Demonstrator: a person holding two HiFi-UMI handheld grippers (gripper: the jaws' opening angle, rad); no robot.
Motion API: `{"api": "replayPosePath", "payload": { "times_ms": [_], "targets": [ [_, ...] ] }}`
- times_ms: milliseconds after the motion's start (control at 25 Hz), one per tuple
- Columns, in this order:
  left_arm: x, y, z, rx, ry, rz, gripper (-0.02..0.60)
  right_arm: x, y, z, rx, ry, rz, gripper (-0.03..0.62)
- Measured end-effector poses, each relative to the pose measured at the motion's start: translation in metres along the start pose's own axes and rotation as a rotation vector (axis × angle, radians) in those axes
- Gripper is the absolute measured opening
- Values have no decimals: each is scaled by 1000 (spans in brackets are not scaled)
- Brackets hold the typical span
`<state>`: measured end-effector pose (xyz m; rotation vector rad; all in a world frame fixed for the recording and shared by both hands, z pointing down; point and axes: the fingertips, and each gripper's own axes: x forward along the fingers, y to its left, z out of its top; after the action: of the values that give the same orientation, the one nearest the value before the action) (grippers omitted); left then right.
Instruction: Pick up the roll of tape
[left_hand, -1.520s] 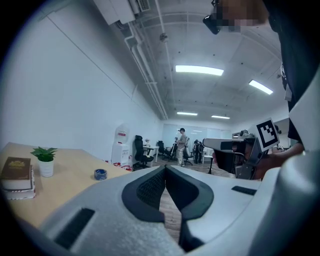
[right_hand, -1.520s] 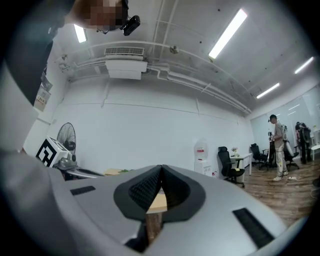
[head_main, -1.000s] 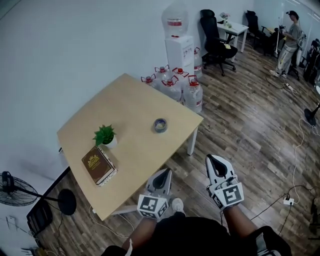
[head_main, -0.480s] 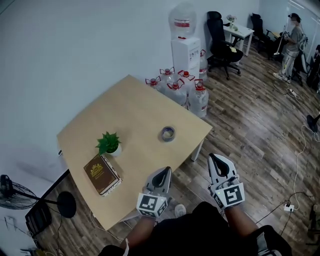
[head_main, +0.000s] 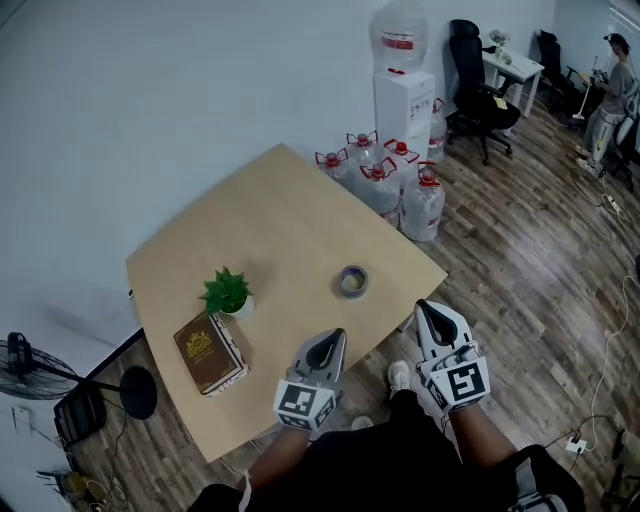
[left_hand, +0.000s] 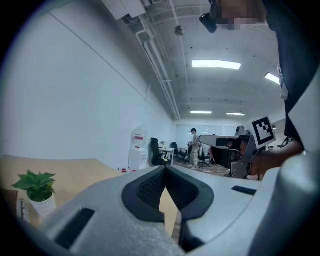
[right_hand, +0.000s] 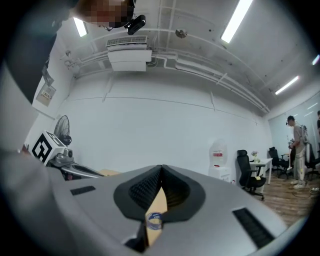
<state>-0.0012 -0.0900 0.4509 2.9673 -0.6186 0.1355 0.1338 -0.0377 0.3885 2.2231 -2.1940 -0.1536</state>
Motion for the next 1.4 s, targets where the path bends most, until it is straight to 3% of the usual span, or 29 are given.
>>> {"api": "replayPosePath", "payload": {
  "times_ms": [360, 600, 800, 1040, 1400],
  "targets": [
    [78, 43, 21, -24, 2, 126, 2, 96, -54, -10, 46, 25, 164, -6],
    [117, 66, 23, -36, 24, 212, 2, 147, -89, -22, -63, 43, 271, -6],
    [134, 83, 18, -56, 34, 305, 2, 178, -111, -46, -26, 113, 339, -6],
    [138, 101, 1, -76, 56, 399, 2, 207, -100, -73, 14, 142, 417, -6],
    [115, 134, -11, -114, 59, 459, 2, 238, -55, -100, -2, 226, 534, -6]
  ]
}}
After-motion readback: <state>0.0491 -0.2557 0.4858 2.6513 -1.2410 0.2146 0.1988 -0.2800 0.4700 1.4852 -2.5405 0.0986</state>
